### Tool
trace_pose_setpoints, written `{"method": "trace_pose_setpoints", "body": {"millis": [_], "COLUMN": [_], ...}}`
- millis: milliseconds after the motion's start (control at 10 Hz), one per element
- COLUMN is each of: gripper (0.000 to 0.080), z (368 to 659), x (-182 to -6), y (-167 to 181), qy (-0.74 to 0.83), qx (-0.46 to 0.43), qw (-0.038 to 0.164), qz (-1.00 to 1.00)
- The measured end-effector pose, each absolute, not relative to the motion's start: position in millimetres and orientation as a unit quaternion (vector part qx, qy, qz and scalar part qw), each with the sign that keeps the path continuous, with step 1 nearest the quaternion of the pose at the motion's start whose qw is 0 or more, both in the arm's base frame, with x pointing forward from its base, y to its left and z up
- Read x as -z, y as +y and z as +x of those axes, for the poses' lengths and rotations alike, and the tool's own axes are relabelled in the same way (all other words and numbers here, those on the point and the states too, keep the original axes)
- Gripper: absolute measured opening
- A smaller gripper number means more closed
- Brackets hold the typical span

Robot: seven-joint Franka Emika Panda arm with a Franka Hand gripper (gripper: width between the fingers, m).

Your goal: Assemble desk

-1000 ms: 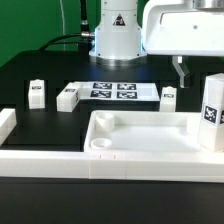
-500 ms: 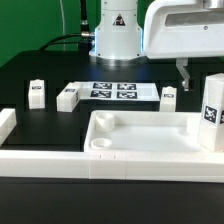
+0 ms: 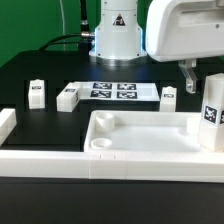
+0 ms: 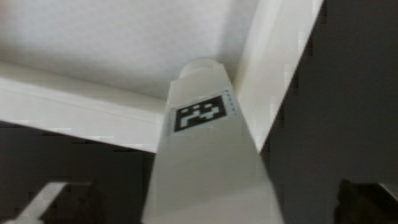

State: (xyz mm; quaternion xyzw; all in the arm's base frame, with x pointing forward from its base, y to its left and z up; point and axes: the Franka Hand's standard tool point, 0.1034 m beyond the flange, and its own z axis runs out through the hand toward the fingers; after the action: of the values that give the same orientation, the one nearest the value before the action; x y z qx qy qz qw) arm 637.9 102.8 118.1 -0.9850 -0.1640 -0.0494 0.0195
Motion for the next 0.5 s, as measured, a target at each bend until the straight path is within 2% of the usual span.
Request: {"method": "trace_pose_setpoints", "body": {"millis": [300,500], "gripper": [0.064,0.0295], "z": [638.1,638.0], "x": [-117.9,-117.9], "y": [101.6,101.6], "qy": [-0.197,-0.197], "qx": [0.05,0.05], "qw": [0.018,0.018], "qz": [-0.979,-0.979]}}
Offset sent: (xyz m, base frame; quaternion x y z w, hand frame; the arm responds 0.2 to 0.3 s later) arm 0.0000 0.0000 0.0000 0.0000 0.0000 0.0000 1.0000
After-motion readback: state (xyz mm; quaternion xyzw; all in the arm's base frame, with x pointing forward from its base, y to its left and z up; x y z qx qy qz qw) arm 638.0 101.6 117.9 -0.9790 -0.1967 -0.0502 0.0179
